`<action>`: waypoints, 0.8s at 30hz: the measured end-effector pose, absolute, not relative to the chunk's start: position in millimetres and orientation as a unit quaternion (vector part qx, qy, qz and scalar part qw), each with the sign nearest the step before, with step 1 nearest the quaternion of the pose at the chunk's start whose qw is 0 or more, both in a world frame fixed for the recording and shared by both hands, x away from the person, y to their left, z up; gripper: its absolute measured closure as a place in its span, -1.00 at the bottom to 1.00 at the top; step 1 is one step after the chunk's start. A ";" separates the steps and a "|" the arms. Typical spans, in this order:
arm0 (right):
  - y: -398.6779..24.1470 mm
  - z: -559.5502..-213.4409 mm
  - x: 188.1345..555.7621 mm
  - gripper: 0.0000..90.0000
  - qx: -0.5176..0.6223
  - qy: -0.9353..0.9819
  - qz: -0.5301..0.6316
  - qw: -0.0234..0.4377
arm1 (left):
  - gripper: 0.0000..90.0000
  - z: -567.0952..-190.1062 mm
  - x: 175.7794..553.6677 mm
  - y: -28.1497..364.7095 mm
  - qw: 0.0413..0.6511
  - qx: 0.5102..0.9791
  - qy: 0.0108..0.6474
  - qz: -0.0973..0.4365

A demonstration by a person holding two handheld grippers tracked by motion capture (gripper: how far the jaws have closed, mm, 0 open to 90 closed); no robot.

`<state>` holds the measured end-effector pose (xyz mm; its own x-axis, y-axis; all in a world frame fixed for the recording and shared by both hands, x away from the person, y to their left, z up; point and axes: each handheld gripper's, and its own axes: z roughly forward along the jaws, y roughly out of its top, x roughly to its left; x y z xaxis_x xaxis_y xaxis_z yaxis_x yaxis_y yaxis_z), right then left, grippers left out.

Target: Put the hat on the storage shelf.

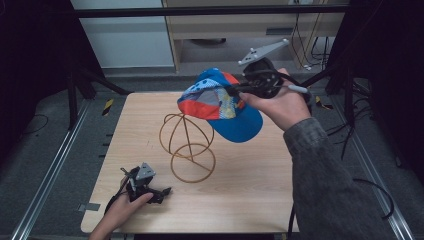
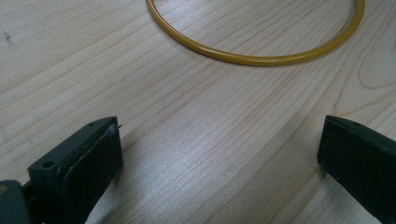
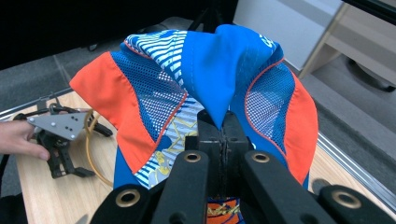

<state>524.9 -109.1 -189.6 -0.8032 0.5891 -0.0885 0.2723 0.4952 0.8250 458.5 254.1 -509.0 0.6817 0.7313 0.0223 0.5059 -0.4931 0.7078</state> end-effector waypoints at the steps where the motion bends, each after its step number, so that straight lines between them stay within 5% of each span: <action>1: -103.1 -189.6 526.2 1.00 0.252 0.847 0.432 0.181 | -1.00 -509.0 458.5 254.1 0.347 0.849 0.364 0.162; 24: -33.3 -193.5 542.8 1.00 0.216 0.872 0.407 0.165 | -1.00 -509.2 458.6 253.5 0.349 0.847 0.366 0.163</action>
